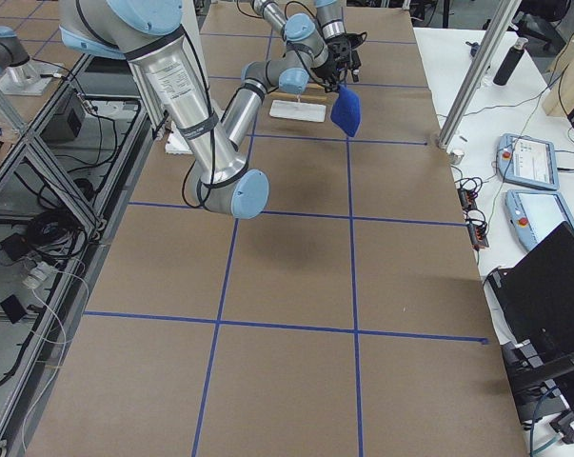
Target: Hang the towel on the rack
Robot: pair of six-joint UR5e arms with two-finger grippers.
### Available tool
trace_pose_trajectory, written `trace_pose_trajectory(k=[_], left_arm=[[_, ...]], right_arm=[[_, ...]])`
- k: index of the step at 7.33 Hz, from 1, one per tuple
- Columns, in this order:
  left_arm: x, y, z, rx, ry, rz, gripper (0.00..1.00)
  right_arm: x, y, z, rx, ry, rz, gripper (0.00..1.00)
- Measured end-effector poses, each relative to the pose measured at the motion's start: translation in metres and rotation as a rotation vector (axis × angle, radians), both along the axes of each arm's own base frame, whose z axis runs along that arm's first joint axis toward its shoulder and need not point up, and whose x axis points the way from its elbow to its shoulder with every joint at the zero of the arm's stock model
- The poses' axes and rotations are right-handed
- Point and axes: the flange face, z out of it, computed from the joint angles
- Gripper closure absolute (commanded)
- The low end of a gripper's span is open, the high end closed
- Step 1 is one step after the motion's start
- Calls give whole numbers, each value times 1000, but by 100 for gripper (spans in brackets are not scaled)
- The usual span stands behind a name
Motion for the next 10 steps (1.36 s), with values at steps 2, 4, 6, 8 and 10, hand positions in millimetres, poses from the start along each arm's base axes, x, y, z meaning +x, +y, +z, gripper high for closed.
trace_pose_trajectory(k=[2, 4, 6, 8, 10], left_arm=[[5, 10, -4, -6, 44, 11, 80], [6, 14, -4, 0, 62, 16, 100], [4, 15, -2, 14, 79, 16, 100], [3, 16, -1, 18, 83, 16, 100], [1, 17, -3, 24, 90, 16, 100]], right_arm=[[-2, 0, 0, 0, -6, 1, 100], [-3, 1, 1, -1, -6, -1, 100], [-5, 4, 3, -2, -5, -8, 100], [-9, 9, 6, -5, -3, -17, 3], [-12, 11, 14, -12, 7, -19, 0]])
